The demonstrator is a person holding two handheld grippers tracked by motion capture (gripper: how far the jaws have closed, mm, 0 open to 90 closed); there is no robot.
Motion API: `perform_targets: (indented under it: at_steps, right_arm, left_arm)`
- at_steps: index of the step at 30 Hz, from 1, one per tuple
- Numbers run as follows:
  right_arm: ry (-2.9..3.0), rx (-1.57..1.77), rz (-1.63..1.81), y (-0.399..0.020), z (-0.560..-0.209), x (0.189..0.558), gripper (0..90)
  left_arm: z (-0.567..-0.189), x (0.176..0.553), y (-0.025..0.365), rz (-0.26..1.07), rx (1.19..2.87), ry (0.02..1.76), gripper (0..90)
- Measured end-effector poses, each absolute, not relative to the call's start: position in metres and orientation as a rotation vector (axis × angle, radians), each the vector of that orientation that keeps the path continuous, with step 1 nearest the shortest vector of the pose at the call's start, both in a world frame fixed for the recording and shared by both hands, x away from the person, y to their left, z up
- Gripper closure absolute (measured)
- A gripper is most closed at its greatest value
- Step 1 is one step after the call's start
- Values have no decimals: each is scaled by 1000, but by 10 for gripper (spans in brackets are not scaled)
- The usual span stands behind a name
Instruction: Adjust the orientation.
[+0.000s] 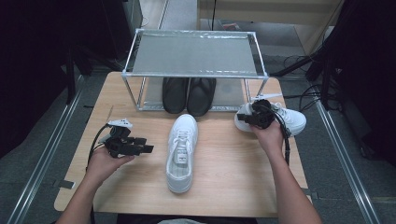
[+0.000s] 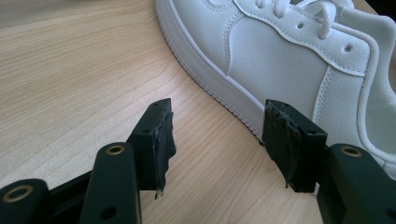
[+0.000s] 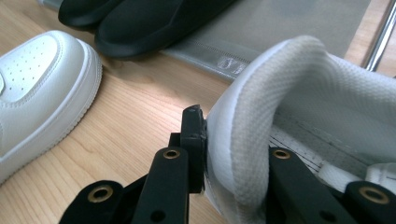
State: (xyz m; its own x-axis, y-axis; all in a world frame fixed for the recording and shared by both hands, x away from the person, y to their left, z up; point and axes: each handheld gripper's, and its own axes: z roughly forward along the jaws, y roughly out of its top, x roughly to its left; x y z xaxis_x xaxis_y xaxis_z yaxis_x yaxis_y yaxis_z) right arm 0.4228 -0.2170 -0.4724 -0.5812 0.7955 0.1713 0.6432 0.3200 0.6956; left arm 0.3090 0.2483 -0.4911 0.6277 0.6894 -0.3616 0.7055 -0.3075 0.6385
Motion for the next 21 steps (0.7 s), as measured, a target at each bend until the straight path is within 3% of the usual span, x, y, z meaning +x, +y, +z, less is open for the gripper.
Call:
perform_targets:
  at_steps: [21]
  right_arm:
    - [2450,1044,1004,-166,-448,362,758]
  left_arm:
    - [-487,323,238,-38,2060,1037,441]
